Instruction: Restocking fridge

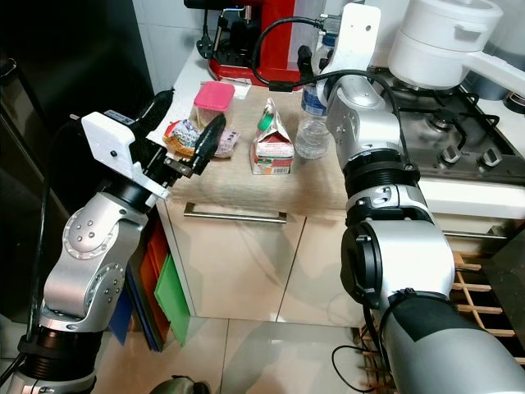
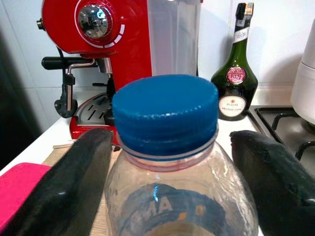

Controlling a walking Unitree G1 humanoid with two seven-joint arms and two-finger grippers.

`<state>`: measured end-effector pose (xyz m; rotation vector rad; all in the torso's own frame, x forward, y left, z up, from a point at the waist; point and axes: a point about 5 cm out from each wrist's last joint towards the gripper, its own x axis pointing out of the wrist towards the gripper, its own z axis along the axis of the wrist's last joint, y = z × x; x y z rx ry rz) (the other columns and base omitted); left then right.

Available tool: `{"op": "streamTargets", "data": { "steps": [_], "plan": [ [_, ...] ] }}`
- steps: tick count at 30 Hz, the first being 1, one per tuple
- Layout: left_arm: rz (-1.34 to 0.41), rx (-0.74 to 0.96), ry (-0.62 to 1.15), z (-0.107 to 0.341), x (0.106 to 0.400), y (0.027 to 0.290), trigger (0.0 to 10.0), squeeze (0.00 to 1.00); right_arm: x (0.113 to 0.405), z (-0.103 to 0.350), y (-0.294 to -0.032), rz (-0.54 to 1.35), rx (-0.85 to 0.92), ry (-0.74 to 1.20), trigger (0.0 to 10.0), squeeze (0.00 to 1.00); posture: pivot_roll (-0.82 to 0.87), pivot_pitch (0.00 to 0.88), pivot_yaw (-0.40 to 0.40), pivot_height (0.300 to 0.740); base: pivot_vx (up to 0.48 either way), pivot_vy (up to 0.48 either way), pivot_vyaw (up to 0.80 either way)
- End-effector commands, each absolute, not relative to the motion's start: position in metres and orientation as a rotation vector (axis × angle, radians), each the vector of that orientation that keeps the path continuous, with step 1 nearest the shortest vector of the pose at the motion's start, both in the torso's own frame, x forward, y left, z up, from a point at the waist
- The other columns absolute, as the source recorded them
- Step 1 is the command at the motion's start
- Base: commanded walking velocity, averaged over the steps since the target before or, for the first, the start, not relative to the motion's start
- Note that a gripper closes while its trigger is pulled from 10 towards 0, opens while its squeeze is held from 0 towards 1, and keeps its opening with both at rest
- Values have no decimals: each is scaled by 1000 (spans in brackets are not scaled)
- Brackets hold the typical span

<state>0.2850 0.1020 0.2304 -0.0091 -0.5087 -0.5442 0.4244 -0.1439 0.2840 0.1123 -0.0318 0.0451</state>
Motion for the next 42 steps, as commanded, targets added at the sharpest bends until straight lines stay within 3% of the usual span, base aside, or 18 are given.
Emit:
{"op": "streamTargets", "data": {
  "steps": [1, 6, 19, 26, 32, 33, 35, 36, 37, 38, 41, 42],
  "plan": [
    [-567, -14, -518, 232, 282, 100, 10000, 0, 424, 296, -140, 60, 93, -88, 0, 0, 12, 0, -30, 740, 0, 0, 0],
    [-561, -16, -516, 231, 283, 101, 10000, 0, 420, 305, -135, 81, 52, -181, 0, 0, 11, 0, -32, 740, 0, 0, 0],
    [-558, -16, -470, 223, 286, 98, 10000, 0, 419, 300, -138, 83, 51, -191, 0, 0, 3, 0, -33, 740, 0, 0, 0],
    [-500, 24, -449, 219, 291, 99, 10000, 0, 413, 322, -143, 87, 3, -352, 0, 0, -2, 0, -36, 740, 0, 0, 0],
    [-443, 40, -441, 217, 295, 101, 10000, 0, 391, 362, -150, 64, -154, -662, 0, 0, -4, 0, -41, 740, 0, 0, 0],
    [-434, 26, -431, 215, 295, 100, 10000, 0, 383, 369, -153, 49, -174, -734, 9804, 0, -3, 0, -44, 740, 0, 0, 0],
    [-427, 16, -425, 215, 296, 100, 10000, 0, 379, 371, -154, 38, -181, -772, 9804, 0, -3, 0, -46, 740, 0, 0, 0],
    [-406, -29, -413, 214, 296, 99, 10000, 282, 372, 370, -159, -6, -169, -820, 10000, 0, -1, 0, -49, 740, 0, 0, 0],
    [-406, -29, -413, 214, 296, 99, 10000, 282, 372, 370, -159, -6, -169, -820, 10000, 0, -1, 0, -49, 740, 0, 0, 0],
    [-399, -53, -411, 215, 297, 98, 10000, 482, 366, 363, -161, -40, -164, -845, 10000, 0, -2, 0, -48, 740, 0, 0, 0],
    [-391, -70, -412, 216, 297, 96, 10000, 482, 359, 353, -163, -70, -161, -865, 10000, 0, -2, 0, -48, 740, 0, 0, 0],
    [-396, -59, -431, 219, 296, 95, 10000, 0, 358, 343, -161, -75, -155, -847, 10000, 0, -11, 0, -35, 740, 0, 0, 0]
  ]
}}
